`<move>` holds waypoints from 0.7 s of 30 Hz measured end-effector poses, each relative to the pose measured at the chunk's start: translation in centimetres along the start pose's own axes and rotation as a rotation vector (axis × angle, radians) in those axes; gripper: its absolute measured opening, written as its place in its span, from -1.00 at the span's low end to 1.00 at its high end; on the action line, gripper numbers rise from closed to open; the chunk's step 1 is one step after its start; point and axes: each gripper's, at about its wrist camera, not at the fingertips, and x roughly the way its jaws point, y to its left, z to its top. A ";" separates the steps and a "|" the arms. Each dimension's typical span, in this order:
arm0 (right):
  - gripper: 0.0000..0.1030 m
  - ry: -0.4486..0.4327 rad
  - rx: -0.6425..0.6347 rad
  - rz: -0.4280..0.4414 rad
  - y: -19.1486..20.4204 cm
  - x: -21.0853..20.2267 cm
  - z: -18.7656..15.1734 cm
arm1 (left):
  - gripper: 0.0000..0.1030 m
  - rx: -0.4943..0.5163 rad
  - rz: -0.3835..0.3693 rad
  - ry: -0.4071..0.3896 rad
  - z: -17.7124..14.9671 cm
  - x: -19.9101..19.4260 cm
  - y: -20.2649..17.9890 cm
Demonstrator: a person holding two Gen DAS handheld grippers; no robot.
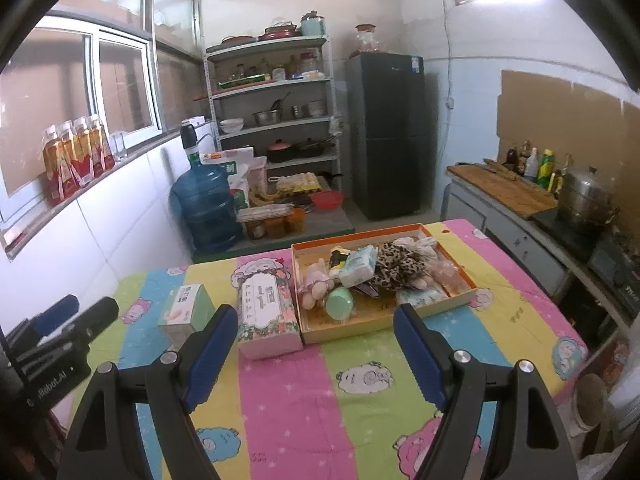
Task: Organize soft objects
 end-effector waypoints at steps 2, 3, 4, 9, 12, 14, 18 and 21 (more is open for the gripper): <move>0.55 0.000 -0.008 -0.023 0.3 -0.6 -0.2 | 0.43 -0.009 0.014 0.003 0.0 -0.7 0.3; 0.55 -0.001 -0.004 -0.025 0.5 -1.0 -0.3 | 0.43 -0.009 0.018 0.004 0.0 -1.0 0.4; 0.55 -0.002 0.000 -0.022 0.6 -1.3 -0.4 | 0.43 -0.007 0.019 0.005 0.0 -1.3 0.4; 0.55 -0.022 -0.005 -0.013 1.2 -2.5 -0.5 | 0.43 -0.001 0.021 0.006 0.0 -2.2 0.4; 0.55 -0.030 -0.003 -0.015 1.1 -3.0 -0.5 | 0.43 -0.002 0.020 0.004 0.2 -2.6 0.4; 0.55 -0.031 0.001 -0.011 1.0 -3.2 -0.4 | 0.43 -0.002 0.018 -0.001 0.2 -2.8 0.4; 0.55 -0.036 0.004 -0.008 0.8 -3.4 -0.5 | 0.43 0.007 0.023 -0.009 0.2 -3.3 0.2; 0.55 -0.039 0.003 -0.005 0.9 -3.5 -0.4 | 0.43 0.010 0.026 -0.008 0.2 -3.4 0.1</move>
